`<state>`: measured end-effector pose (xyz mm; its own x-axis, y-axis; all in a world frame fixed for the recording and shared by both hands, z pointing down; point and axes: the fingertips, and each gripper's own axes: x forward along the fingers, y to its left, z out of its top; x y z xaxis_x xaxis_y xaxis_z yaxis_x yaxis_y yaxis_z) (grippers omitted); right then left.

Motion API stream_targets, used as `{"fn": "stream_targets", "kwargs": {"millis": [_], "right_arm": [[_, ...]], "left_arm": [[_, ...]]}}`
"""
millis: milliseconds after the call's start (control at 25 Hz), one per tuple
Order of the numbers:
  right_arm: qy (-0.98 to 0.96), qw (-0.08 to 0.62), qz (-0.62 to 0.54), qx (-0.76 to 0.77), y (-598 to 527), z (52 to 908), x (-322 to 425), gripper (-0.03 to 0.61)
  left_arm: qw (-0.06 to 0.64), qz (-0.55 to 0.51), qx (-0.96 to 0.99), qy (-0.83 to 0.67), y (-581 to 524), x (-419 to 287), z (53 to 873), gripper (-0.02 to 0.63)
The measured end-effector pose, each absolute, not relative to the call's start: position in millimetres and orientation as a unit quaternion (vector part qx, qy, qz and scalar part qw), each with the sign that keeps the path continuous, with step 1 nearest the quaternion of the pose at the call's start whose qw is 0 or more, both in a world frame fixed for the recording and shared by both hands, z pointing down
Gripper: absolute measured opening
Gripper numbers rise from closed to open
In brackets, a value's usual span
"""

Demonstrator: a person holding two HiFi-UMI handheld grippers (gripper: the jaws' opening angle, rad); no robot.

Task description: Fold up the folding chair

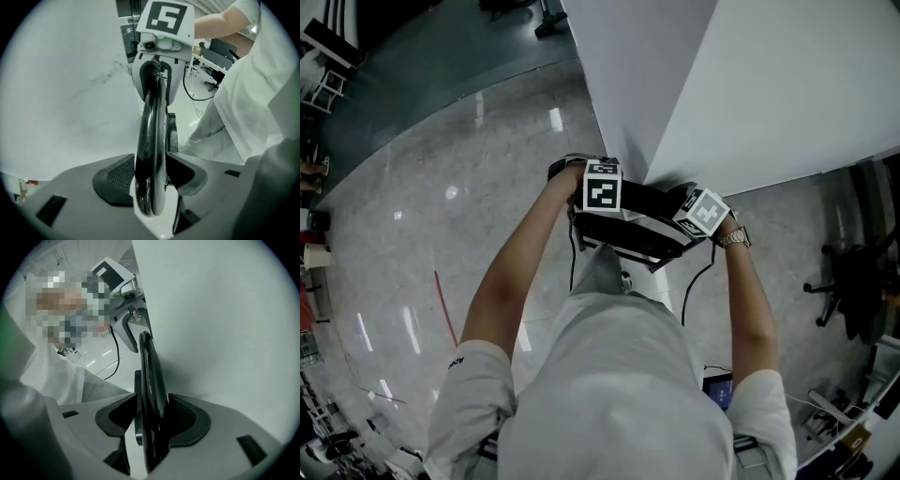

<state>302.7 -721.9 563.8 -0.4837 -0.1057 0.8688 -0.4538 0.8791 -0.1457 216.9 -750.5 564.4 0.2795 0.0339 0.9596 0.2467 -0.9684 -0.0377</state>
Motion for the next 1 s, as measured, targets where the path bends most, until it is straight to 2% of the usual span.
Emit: {"fn": "stream_targets", "kwargs": {"millis": [160,360,400,440,520,680,880,1000], "right_arm": [[-0.843,0.486,0.138,0.182,-729.8,533.3,313.5,0.184],[-0.875,0.419,0.121,0.21,-718.2,492.8,302.5,0.183],[-0.882,0.404,0.119,0.211,-712.3,486.4,298.0,0.183],[-0.889,0.39,0.115,0.212,-706.9,480.9,292.6,0.176],[-0.901,0.363,0.102,0.216,-698.5,473.9,278.3,0.091],[-0.919,0.311,0.087,0.227,-684.9,462.4,247.1,0.006],[-0.942,0.232,0.102,0.221,-668.7,439.4,204.4,0.005],[-0.953,0.182,0.109,0.214,-659.4,422.7,175.4,0.006]], "left_arm": [[0.096,-0.551,-0.829,0.002,-763.0,202.5,535.9,0.195],[0.07,-0.51,-0.852,0.095,-743.9,175.4,520.4,0.192],[0.066,-0.502,-0.855,0.112,-736.2,171.1,516.4,0.181],[0.063,-0.491,-0.859,0.132,-728.8,167.1,511.2,0.141],[0.058,-0.459,-0.869,0.178,-716.3,158.6,500.0,0.061],[0.029,-0.384,-0.882,0.272,-689.1,135.4,479.0,0.018],[0.014,-0.322,-0.86,0.395,-657.3,96.1,452.7,0.012],[-0.021,-0.252,-0.841,0.479,-637.6,67.9,434.7,0.012]]}}
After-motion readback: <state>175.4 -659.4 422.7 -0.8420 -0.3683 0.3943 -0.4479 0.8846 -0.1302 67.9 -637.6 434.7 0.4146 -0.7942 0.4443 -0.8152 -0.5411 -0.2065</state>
